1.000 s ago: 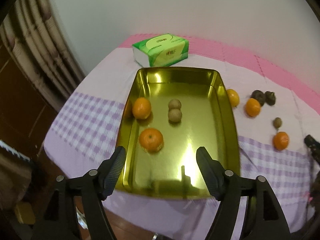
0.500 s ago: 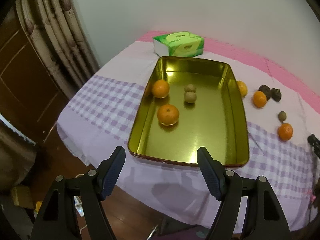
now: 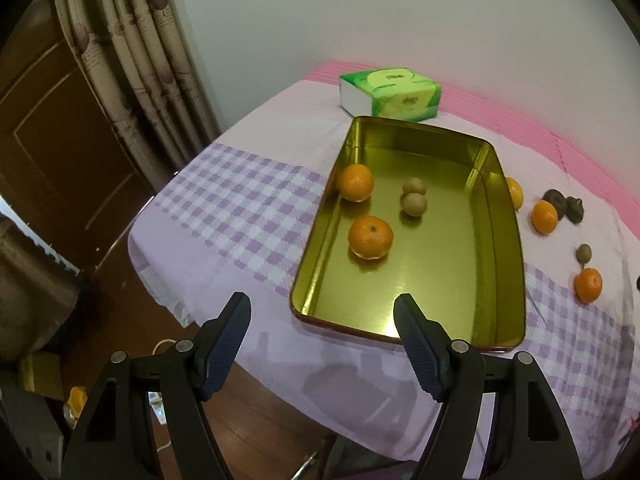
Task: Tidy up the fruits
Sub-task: 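Carry the brown fruit into the tin tray and open the right gripper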
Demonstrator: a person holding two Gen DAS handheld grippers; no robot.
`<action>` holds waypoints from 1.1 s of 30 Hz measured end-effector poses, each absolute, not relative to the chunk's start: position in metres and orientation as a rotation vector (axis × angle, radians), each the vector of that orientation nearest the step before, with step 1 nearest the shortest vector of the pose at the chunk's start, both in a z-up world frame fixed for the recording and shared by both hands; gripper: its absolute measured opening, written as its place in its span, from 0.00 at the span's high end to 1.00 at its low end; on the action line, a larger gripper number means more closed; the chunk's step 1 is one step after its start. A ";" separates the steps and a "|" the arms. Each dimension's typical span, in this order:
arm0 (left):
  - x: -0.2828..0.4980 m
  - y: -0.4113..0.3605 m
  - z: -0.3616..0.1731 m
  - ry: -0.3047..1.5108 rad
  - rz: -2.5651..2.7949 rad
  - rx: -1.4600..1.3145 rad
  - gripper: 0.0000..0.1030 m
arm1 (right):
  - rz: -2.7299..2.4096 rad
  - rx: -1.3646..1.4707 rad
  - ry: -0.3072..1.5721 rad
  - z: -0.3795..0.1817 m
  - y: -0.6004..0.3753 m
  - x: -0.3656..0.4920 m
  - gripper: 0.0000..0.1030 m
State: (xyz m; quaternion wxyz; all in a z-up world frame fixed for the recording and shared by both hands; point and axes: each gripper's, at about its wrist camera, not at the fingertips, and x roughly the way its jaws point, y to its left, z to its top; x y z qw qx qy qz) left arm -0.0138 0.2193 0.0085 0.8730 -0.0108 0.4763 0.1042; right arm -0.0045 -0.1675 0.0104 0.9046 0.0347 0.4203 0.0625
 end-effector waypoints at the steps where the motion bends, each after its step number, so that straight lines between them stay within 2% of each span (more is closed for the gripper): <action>1: -0.013 0.220 0.008 0.996 0.222 -0.022 0.28 | 0.160 0.064 0.862 0.016 -0.155 -0.001 0.67; 6: -0.012 0.224 0.008 0.995 0.247 -0.021 0.28 | 0.326 0.050 0.848 0.039 -0.085 0.018 0.67; 14: -0.006 0.237 0.005 0.999 0.280 -0.043 0.28 | 0.545 0.053 0.883 0.045 0.017 0.069 0.67; 24: -0.004 0.241 0.007 0.983 0.298 -0.013 0.28 | 0.632 0.011 0.995 0.014 0.101 0.130 0.67; 33: 0.000 0.247 0.003 0.999 0.297 -0.028 0.27 | 0.605 -0.016 1.061 -0.013 0.125 0.161 0.67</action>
